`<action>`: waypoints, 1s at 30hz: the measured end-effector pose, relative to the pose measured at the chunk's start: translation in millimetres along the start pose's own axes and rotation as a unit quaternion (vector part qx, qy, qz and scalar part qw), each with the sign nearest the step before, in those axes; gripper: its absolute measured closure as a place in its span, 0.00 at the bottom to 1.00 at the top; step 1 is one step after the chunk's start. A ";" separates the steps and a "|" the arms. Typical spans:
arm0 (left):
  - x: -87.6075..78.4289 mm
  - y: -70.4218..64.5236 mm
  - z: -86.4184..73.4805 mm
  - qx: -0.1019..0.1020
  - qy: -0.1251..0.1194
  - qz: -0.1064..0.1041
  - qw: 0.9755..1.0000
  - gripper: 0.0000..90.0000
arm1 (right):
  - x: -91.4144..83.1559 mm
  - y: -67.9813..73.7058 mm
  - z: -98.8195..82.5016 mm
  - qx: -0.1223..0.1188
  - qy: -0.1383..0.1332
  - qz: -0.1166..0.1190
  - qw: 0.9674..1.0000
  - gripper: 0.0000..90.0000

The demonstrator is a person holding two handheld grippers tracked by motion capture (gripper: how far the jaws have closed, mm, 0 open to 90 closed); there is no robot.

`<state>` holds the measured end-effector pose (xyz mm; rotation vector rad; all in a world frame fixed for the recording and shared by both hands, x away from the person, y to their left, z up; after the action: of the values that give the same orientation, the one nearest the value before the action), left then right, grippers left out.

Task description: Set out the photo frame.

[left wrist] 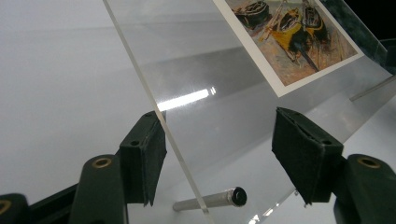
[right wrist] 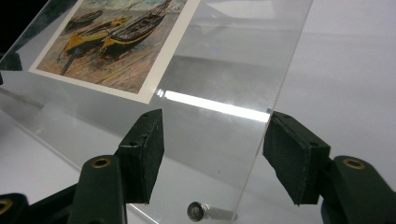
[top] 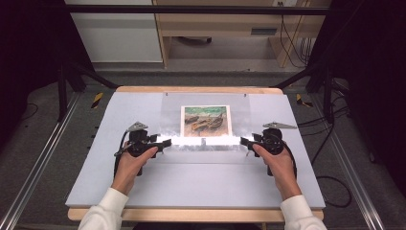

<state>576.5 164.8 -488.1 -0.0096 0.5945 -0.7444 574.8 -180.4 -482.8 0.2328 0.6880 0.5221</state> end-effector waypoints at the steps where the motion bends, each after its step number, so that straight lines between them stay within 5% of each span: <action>1: -0.4 -0.3 -0.5 0.001 -0.003 0.000 1.000 0.39 | -0.2 0.4 -0.2 0.000 0.000 -0.001 1.000 0.43; 30: -11.5 -8.7 -8.1 -0.004 -0.014 0.014 1.000 0.46 | -8.7 6.8 -10.3 -0.027 -0.019 -0.009 0.999 0.44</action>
<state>560.2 167.3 -487.2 -0.0200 0.5692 -0.7142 559.7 -178.9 -483.4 0.1840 0.6381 0.5167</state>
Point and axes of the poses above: each handheld gripper's, and its own axes: x roughly forward along the jaws, z roughly out of its top, y roughly to its left, the point moved 8 cm from there along x, roughly forward along the jaws, and after that the axes turned 6 degrees about x, right-handed, at the moved point
